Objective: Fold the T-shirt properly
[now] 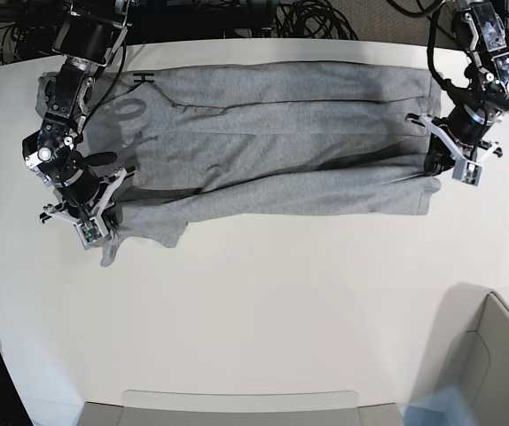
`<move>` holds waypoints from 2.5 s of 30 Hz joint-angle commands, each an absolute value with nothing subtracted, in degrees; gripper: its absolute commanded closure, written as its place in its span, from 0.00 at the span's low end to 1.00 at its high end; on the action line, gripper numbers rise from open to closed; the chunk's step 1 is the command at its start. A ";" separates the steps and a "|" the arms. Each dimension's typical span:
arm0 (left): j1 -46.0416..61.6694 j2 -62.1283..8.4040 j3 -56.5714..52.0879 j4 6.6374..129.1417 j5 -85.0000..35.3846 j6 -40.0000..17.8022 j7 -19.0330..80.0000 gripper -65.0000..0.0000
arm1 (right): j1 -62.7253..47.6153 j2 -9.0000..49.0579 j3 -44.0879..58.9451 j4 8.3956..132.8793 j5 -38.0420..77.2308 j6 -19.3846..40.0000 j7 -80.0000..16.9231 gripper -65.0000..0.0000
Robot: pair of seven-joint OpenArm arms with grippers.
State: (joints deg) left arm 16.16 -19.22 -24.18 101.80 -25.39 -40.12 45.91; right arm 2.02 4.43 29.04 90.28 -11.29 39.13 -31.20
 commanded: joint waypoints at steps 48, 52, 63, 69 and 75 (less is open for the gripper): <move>34.86 -15.16 -24.57 109.76 -25.63 -40.00 47.87 1.00 | -5.85 4.70 36.44 98.33 -9.54 40.00 -37.41 1.00; 35.30 -14.90 -24.92 109.76 -25.63 -40.00 47.87 0.93 | -6.99 4.53 36.44 98.59 -9.54 40.00 -37.49 1.00; 35.12 -14.81 -24.84 109.76 -25.80 -40.00 47.87 0.82 | -11.03 3.56 36.44 106.15 -9.54 40.00 -37.67 1.00; 35.21 -13.67 -25.19 109.93 -25.89 -40.00 47.87 0.82 | -14.55 3.47 36.44 106.86 -9.63 40.00 -37.67 1.00; 34.95 -12.09 -26.77 110.29 -25.89 -40.00 47.87 0.82 | -19.91 3.47 36.53 109.05 -9.54 40.00 -37.41 1.00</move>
State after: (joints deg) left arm 34.70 -11.90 -26.50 109.27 -25.26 -39.86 48.86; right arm -20.36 2.98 36.25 107.87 -10.22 39.13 -38.46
